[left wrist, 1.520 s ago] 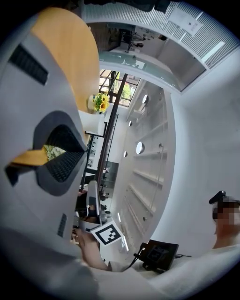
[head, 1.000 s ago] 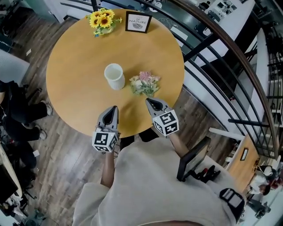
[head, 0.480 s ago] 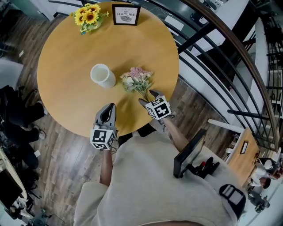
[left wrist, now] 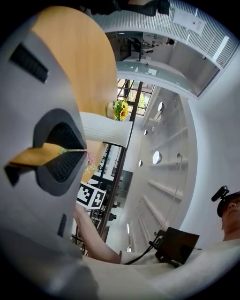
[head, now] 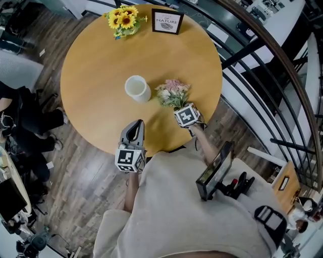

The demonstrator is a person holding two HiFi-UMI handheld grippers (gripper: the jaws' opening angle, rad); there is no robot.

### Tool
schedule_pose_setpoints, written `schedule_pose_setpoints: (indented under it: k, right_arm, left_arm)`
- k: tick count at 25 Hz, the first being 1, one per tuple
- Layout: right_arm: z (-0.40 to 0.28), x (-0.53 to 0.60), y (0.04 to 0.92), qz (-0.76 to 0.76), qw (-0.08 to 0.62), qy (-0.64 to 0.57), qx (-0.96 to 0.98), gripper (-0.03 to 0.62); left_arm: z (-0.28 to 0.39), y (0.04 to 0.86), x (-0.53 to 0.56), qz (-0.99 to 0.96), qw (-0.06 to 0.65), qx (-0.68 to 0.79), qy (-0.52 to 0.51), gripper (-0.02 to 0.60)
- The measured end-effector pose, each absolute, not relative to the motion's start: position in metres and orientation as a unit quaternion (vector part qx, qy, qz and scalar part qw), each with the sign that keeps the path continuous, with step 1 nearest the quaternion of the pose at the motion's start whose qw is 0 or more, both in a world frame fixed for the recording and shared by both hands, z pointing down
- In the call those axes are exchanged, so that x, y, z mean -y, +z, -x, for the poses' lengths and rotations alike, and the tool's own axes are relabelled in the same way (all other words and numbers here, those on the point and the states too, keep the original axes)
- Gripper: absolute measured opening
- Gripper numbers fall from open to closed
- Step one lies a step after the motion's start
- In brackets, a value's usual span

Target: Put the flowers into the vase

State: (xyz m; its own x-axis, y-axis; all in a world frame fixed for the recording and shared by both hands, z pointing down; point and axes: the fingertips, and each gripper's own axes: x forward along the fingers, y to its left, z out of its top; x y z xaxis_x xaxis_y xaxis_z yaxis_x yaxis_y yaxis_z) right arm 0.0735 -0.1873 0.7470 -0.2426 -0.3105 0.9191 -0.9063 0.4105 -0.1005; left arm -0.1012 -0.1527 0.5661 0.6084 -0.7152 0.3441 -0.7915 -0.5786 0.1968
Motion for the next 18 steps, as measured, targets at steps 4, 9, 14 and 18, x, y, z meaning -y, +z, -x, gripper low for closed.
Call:
schedule_pose_setpoints:
  k: [4, 9, 14, 18]
  right_arm:
    - [-0.069, 0.192, 0.749, -0.425, 0.433, 0.327, 0.725, 0.063]
    - [-0.073, 0.209, 0.72, -0.458, 0.374, 0.304, 0.747, 0.054]
    - [-0.07, 0.271, 0.587, -0.506, 0.17, 0.224, 0.815, 0.054]
    - [-0.046, 0.296, 0.432, -0.471, -0.024, 0.111, 0.875, 0.054]
  left_arm:
    - [0.107, 0.567, 0.157, -0.877, 0.166, 0.436, 0.114, 0.006]
    - [0.108, 0.568, 0.161, -0.88, 0.165, 0.431, 0.109, 0.008]
    - [0.102, 0.569, 0.163, -0.885, 0.164, 0.424, 0.103, 0.006]
    - [0.101, 0.567, 0.164, -0.884, 0.163, 0.427, 0.1, 0.006]
